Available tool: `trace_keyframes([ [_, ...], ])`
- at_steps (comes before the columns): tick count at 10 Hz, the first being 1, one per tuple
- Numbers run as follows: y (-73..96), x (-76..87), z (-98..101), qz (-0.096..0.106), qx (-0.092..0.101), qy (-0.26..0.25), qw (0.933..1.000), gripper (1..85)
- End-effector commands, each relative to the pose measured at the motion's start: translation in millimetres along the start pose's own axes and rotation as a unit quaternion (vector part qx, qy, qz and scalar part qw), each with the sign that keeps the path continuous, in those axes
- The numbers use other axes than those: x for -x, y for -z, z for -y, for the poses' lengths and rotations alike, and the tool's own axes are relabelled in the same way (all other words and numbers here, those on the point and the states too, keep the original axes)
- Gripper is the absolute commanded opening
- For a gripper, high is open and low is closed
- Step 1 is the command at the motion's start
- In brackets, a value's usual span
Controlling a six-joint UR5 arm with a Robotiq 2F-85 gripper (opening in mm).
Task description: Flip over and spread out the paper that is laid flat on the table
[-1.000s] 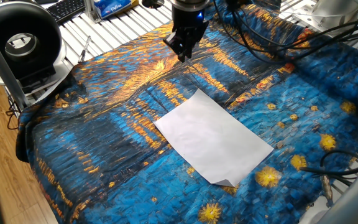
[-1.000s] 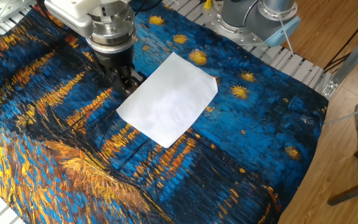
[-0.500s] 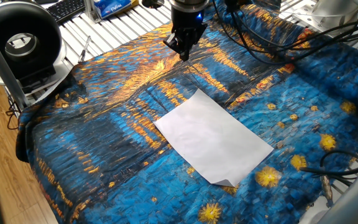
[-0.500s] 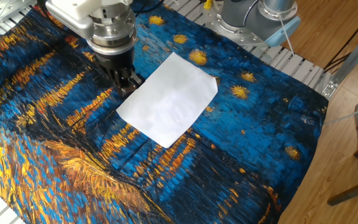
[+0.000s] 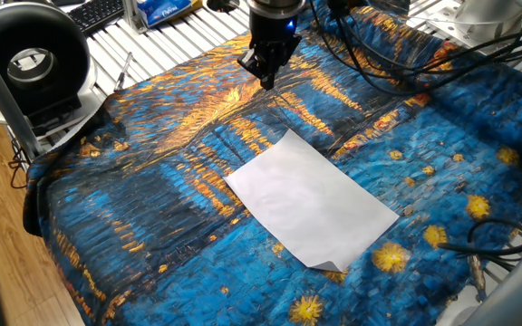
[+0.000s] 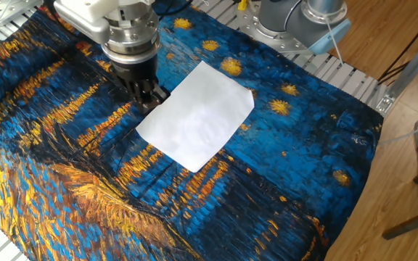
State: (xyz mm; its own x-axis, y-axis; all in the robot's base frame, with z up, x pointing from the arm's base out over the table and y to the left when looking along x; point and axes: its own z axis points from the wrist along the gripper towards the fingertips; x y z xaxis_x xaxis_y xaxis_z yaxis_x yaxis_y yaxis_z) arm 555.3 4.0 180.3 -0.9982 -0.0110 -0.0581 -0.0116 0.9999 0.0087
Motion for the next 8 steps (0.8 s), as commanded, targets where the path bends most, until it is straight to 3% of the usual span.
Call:
trace_keyframes([
  [1,-0.3,-4.1,-1.8,-0.006,0.005,-0.003,1.0000,1.0],
  [4,0.8,-15.5,-7.4,-0.024,0.016,-0.009,0.9996,1.0],
  [8,-1.4,-18.5,-12.4,-0.024,0.023,-0.015,0.9993,1.0],
])
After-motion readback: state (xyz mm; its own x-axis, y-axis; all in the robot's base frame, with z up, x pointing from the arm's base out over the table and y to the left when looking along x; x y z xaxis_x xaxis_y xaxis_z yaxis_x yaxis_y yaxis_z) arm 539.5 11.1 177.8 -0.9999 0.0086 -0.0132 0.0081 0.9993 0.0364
